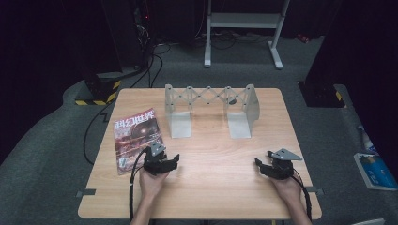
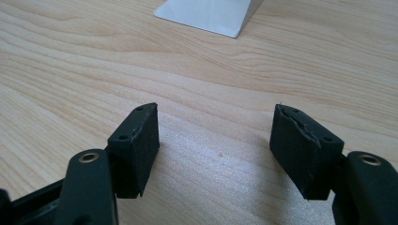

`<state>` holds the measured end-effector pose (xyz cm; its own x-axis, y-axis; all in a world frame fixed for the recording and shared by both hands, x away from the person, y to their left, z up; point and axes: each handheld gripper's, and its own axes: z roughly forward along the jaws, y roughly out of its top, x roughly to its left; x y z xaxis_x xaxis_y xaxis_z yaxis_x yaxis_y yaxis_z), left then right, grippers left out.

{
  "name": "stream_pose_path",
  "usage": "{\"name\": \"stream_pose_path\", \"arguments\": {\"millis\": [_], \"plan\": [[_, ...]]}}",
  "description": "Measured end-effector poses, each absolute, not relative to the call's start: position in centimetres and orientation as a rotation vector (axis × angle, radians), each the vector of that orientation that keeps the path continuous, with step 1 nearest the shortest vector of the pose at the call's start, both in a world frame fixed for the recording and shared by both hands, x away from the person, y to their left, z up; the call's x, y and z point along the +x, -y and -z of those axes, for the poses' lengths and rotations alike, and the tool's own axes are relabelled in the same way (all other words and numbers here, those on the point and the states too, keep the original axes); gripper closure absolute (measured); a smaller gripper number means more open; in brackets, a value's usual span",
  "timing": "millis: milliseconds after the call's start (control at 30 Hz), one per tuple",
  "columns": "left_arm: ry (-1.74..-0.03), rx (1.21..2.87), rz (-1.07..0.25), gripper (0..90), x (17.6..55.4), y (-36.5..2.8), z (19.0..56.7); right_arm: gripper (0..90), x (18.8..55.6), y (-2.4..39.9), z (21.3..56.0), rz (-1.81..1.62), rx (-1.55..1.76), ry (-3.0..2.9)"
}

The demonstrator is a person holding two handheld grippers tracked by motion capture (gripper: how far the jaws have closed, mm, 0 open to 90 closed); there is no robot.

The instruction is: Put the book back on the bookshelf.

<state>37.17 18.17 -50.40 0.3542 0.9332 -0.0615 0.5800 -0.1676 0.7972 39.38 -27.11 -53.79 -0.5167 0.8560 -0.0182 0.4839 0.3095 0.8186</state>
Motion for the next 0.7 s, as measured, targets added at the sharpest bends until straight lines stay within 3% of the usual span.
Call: {"name": "stream_pose_path", "arguments": {"millis": [700], "plan": [[-1.544,1.693,-0.713,19.7,36.0,-26.7,50.1,33.2,39.4,27.0,53.8,-1.091,1.188,-2.125]]}}
